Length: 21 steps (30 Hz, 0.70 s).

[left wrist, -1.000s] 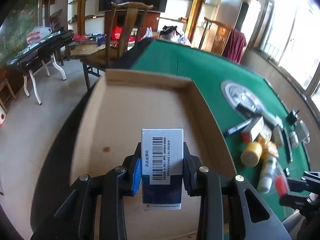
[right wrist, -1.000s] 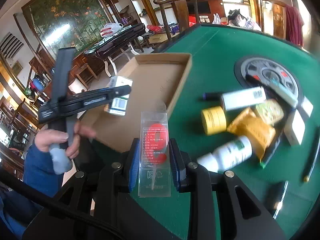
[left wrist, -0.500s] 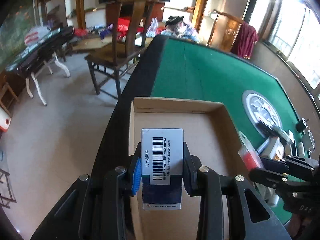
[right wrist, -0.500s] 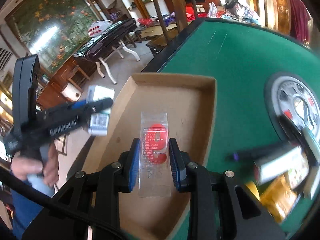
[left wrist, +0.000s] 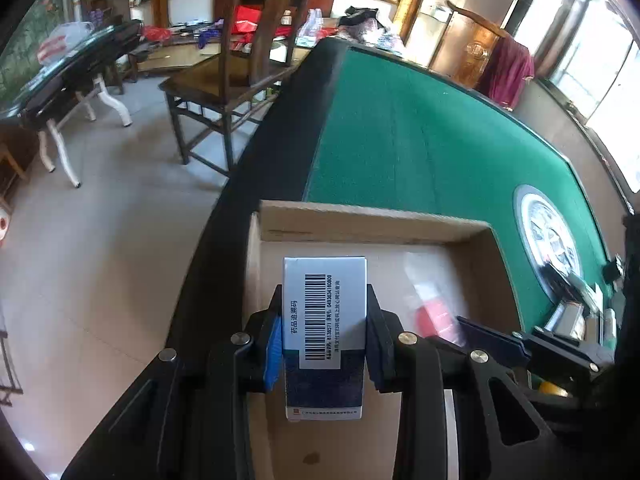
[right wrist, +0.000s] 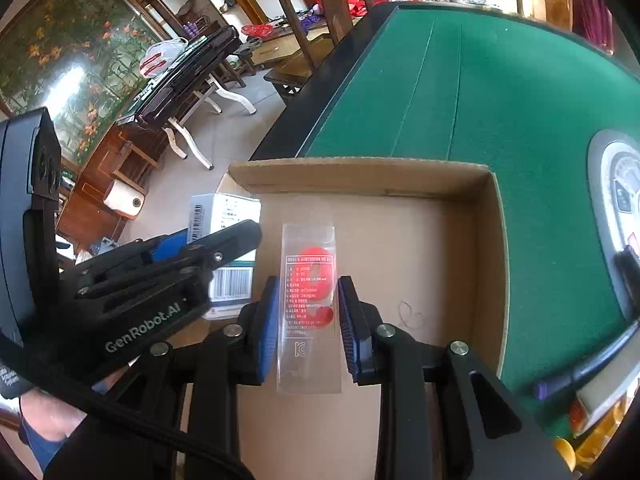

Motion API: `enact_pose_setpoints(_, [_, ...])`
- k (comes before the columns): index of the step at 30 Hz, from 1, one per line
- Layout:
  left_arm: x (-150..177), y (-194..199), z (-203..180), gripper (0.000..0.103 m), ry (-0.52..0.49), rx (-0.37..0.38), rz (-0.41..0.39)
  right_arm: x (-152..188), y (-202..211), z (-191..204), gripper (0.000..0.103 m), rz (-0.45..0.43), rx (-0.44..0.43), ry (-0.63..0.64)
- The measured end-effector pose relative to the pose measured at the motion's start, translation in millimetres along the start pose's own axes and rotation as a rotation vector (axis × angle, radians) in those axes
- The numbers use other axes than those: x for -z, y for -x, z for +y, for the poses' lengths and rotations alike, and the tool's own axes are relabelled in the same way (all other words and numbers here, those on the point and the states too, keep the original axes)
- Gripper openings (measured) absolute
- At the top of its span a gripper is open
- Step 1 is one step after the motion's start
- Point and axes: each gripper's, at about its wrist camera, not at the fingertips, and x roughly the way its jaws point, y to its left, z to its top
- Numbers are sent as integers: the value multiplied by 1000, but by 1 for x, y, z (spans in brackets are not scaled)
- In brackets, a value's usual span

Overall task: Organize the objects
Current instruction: 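Carry both items into the cardboard tray and open both tools to release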

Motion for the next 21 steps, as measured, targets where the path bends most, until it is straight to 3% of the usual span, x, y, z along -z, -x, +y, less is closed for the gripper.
enact_pose_setpoints(9, [-2, -7, 8, 30, 40, 58, -6, -4, -12, -10, 25, -21, 7, -32])
enact_pose_setpoints(21, [-3, -10, 15, 30, 83, 106, -5, -7, -21, -17, 27, -51, -62, -105])
